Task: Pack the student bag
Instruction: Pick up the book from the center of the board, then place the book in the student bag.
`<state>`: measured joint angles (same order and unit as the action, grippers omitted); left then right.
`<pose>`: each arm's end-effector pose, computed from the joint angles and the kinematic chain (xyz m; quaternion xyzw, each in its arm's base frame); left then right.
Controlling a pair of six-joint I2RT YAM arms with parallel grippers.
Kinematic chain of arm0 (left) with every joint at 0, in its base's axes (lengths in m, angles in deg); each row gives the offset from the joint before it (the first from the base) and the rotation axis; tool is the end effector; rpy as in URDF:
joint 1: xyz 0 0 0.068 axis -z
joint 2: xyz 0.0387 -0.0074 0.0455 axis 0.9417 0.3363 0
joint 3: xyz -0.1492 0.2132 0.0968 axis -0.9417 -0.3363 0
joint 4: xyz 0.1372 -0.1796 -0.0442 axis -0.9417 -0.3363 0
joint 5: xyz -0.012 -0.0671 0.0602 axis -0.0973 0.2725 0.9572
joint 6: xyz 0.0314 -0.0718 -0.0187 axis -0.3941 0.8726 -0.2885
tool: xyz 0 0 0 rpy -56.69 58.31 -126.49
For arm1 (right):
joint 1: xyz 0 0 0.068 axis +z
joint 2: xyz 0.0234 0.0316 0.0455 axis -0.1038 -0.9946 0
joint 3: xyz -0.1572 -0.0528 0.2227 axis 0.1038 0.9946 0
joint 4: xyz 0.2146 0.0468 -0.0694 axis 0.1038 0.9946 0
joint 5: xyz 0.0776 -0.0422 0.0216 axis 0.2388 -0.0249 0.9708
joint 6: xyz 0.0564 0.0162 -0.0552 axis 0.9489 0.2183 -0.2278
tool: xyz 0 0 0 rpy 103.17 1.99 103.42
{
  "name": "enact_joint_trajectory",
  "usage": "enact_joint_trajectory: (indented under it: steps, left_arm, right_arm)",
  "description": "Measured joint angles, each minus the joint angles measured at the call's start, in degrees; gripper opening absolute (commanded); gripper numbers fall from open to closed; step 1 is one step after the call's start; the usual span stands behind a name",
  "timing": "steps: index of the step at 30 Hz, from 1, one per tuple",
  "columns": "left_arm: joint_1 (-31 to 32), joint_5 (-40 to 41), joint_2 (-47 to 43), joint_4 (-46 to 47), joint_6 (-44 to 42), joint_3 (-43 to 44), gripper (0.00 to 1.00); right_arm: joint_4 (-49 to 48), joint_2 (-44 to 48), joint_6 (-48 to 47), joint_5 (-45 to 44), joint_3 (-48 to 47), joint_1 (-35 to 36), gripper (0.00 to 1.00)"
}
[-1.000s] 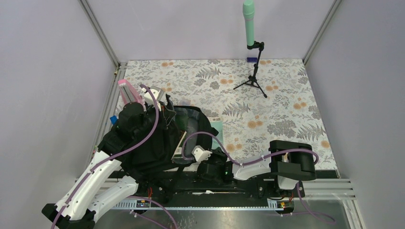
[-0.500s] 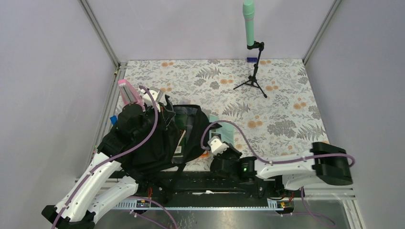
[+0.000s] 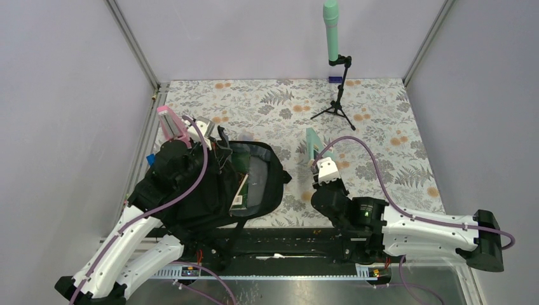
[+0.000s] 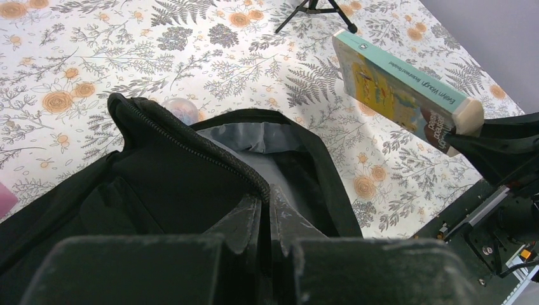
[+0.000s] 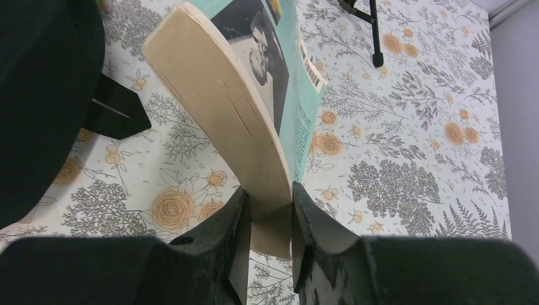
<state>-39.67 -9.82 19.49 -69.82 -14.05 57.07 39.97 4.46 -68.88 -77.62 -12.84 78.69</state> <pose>0.1270 -0.0828 0.3466 0.1577 0.7794 -0.2544 0.5503 0.1047 0.1351 0.2543 -0.1830 0.7867 -0.0492 0.5875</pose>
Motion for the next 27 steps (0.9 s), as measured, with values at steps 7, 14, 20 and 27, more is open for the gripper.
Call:
enact_joint_trajectory:
  steps: [7, 14, 20, 27]
  left_arm:
    - [0.0, 0.0, -1.2, 0.6, 0.0, -0.9, 0.0]
    - [0.0, -0.3, -4.7, 2.3, 0.0, -2.6, 0.0]
    - [-0.1, -0.7, -4.9, 3.0, 0.0, -2.6, 0.0]
    - [-0.2, -1.0, -5.0, 3.4, 0.0, -3.0, 0.0]
  right_arm:
    - [2.4, 3.3, 1.0, 4.4, -5.9, -0.2, 0.0]
    - [-2.5, 7.1, 3.7, 12.0, -10.1, -0.2, 0.0]
    - [-7.4, 4.9, 9.8, 21.0, -10.4, -0.2, 0.0]
    - [-17.7, -0.4, 18.4, 30.6, -6.8, -0.1, 0.0]
